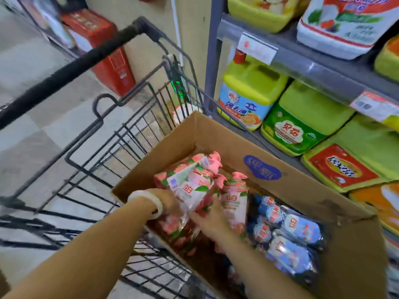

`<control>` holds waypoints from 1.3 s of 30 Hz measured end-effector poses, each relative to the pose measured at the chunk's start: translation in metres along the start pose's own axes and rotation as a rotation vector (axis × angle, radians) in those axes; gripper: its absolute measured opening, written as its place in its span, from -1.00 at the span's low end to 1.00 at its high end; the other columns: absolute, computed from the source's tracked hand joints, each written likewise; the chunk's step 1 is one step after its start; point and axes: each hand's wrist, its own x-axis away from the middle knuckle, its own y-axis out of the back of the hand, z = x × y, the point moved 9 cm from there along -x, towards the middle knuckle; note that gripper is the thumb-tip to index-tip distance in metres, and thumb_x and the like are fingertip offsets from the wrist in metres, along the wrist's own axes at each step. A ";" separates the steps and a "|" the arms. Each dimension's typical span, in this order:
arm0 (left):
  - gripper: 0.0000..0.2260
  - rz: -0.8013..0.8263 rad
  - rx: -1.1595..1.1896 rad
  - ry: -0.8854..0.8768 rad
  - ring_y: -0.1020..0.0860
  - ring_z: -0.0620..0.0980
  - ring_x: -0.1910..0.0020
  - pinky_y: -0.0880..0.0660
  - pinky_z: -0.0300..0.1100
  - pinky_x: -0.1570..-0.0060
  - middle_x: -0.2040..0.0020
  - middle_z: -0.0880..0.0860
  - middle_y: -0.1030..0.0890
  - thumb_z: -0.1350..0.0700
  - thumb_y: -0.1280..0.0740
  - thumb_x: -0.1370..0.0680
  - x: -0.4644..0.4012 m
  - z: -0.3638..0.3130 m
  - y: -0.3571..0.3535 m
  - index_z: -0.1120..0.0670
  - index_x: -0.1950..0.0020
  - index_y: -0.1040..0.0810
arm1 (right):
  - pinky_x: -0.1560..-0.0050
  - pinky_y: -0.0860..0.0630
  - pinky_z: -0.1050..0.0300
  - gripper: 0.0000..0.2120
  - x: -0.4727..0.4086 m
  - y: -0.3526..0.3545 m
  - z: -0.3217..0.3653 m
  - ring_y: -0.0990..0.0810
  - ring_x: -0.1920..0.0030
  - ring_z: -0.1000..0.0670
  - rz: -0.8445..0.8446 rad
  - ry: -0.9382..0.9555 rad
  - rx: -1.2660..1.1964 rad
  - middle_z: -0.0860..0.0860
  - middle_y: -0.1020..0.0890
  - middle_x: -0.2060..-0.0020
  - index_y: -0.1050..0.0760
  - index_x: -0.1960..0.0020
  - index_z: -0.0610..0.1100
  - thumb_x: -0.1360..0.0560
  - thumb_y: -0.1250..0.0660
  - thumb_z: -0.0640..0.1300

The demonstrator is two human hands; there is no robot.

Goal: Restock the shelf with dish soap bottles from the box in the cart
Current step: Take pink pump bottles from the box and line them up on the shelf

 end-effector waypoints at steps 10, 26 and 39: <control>-0.67 0.111 0.014 -0.090 -0.53 -0.03 0.01 -0.43 -0.20 -0.10 -0.15 0.04 -0.62 -0.09 -0.43 -0.43 -0.021 0.010 -0.004 0.02 -0.13 -0.58 | -0.03 -0.61 0.00 0.01 -0.018 -0.013 -0.009 -0.66 0.01 -0.01 -0.142 -0.199 -0.298 0.00 -0.67 0.01 -0.49 -0.18 -0.08 0.14 -0.52 0.43; -0.18 0.111 0.584 -0.350 -0.59 -0.02 -0.16 -0.52 0.04 -0.18 -0.16 -0.04 -0.64 -0.12 -0.65 -0.14 -0.002 -0.069 -0.025 0.00 -0.33 -0.44 | 0.12 -0.58 0.22 -0.51 0.058 0.100 -0.004 -0.61 0.06 0.10 -0.017 -0.068 -0.521 0.10 -0.62 0.04 -0.40 -0.17 -0.04 -0.33 -0.52 -0.24; -0.59 -0.002 0.566 -0.893 -0.65 -0.19 0.19 -0.59 -0.29 0.22 0.12 -0.07 -0.70 0.40 -0.46 -0.37 0.199 -0.334 -0.066 0.13 -0.16 -0.53 | 0.25 -0.57 0.28 -0.56 0.290 0.313 -0.070 -0.65 0.13 0.16 -0.380 0.361 -0.680 0.02 -0.66 0.00 -0.44 -0.12 -0.06 -0.34 -0.45 -0.38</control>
